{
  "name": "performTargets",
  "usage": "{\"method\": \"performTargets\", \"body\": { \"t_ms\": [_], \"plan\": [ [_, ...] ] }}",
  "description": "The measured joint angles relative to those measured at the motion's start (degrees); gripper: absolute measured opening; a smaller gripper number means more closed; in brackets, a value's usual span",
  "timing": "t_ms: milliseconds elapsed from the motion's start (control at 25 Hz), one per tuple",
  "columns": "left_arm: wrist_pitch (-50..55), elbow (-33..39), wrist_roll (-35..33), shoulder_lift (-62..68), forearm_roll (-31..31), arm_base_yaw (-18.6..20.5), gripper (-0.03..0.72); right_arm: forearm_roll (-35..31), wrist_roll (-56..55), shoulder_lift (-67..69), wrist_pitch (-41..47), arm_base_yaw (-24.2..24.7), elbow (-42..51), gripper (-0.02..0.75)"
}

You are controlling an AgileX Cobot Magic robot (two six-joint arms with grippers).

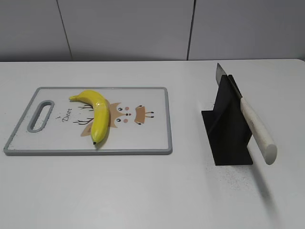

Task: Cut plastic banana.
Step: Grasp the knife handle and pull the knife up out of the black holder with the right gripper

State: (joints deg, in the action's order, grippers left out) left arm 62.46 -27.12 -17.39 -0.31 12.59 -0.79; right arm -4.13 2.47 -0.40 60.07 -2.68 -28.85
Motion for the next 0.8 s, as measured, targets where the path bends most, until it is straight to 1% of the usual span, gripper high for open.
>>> {"method": "performTargets", "body": {
  "t_ms": [800],
  "plan": [
    [0.00,0.00,0.00,0.00,0.00,0.00,0.589,-0.05,0.02,0.00,0.00,0.00,0.00,0.447]
  ]
}}
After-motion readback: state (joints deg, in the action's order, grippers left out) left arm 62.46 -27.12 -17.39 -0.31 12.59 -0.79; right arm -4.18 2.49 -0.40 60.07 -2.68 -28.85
